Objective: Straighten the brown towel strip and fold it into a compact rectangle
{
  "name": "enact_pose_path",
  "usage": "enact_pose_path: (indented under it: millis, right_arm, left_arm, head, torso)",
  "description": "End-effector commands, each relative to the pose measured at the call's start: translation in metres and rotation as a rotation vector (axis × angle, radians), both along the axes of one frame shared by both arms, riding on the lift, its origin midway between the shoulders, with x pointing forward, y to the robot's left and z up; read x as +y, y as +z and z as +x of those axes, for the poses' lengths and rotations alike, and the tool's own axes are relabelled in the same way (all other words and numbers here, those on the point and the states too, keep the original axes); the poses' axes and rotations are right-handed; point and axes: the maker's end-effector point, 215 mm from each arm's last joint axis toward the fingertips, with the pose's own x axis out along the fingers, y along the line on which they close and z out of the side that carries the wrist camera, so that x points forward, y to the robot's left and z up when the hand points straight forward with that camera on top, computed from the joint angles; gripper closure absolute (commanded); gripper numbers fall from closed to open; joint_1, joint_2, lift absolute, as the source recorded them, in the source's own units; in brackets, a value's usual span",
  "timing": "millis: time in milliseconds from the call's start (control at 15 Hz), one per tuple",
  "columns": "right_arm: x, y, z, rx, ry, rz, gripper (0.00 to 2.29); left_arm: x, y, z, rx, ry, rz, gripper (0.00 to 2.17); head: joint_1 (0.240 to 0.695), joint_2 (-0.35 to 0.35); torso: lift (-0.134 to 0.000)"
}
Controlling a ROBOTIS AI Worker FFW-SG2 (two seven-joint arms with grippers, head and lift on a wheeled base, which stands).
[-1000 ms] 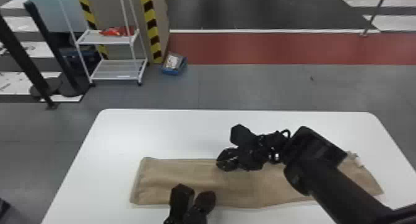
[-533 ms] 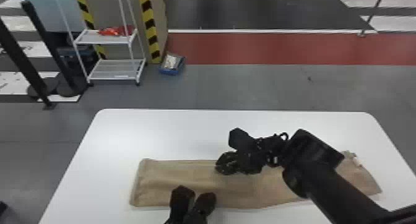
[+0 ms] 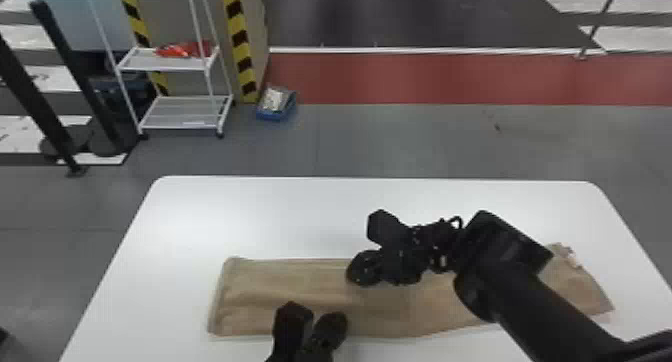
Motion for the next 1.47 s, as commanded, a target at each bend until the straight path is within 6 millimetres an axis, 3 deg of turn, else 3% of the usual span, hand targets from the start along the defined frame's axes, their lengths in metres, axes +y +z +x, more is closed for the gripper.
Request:
enact_pose_path:
  millis: [0,267,667,800,933,1133,1400]
  right_arm:
    - [0.002,0.001,0.0,-0.001,0.001,0.002,1.06]
    - [0.003,0.006,0.005,-0.009,-0.001,0.008,1.28]
    - [0.007,0.025,0.024,-0.058,-0.037,0.06,1.29]
    - [0.002,0.053,0.047,-0.111,-0.096,0.142,1.29]
    - [-0.016,0.077,0.072,-0.139,-0.185,0.206,1.28]
    - [-0.033,0.1,0.072,-0.169,-0.299,0.346,1.2]
    - [-0.119,0.084,0.048,-0.16,-0.457,0.393,0.61]
  left_arm:
    - [0.0,-0.001,0.0,0.0,0.0,0.0,1.71]
    - [0.001,0.0,0.003,-0.003,0.0,-0.001,1.71]
    - [0.009,-0.002,0.008,0.004,0.008,0.003,1.71]
    - [0.018,0.0,0.014,0.005,0.027,-0.006,1.71]
    - [0.035,0.005,0.025,0.003,0.046,-0.012,1.71]
    - [0.055,0.009,0.029,0.012,0.066,0.0,1.71]
    - [0.076,0.028,0.027,0.0,0.087,-0.037,1.71]
  head:
    - [0.695,0.017]
    - [0.695,0.018]
    - [0.695,0.026]
    - [0.695,0.029]
    - [0.695,0.034]
    - [0.695,0.036]
    - [0.695,0.019]
  torso:
    - [0.0]
    - [0.0]
    - [0.0]
    - [0.0]
    - [0.0]
    - [0.0]
    - [0.0]
